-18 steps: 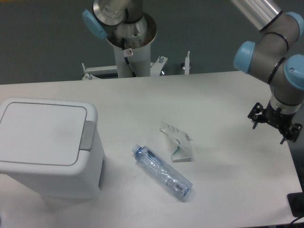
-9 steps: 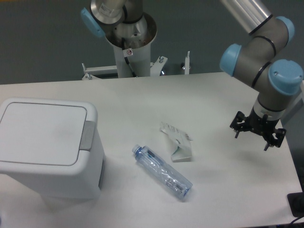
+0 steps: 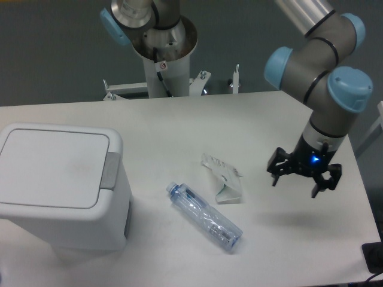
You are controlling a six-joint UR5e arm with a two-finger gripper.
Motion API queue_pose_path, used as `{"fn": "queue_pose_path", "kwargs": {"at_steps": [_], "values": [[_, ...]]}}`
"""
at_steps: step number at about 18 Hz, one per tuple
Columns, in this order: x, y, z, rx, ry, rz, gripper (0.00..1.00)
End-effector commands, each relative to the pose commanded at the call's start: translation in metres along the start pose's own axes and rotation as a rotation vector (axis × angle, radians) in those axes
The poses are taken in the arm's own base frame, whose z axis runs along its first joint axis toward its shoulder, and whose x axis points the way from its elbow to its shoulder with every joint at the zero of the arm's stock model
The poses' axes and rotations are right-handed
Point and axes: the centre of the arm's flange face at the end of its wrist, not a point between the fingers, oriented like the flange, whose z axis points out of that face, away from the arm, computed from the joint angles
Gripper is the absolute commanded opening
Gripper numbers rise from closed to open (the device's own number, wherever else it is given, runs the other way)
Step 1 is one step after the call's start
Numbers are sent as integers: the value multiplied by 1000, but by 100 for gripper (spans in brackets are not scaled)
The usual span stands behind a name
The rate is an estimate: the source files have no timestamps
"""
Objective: Open the trash can
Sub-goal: 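Swing the open gripper over the bottle toward the white trash can, then push the gripper against the trash can lid edge to flip it open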
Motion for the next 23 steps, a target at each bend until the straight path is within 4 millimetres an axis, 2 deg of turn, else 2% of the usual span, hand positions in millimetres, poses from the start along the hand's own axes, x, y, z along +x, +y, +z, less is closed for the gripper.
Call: {"fn": "queue_pose_path", "kwargs": {"at_steps": [2, 6, 10, 14, 19, 21, 23], "values": [[24, -16, -3, 1, 21, -18, 100], [79, -67, -17, 111, 98, -97, 100], [125, -88, -33, 139, 93, -128, 100], [155, -99, -36, 141, 103, -114, 100], [203, -108, -42, 143, 118, -63, 100], [215, -110, -41, 142, 122, -48, 100], [228, -111, -52, 154, 117, -31, 100]]}}
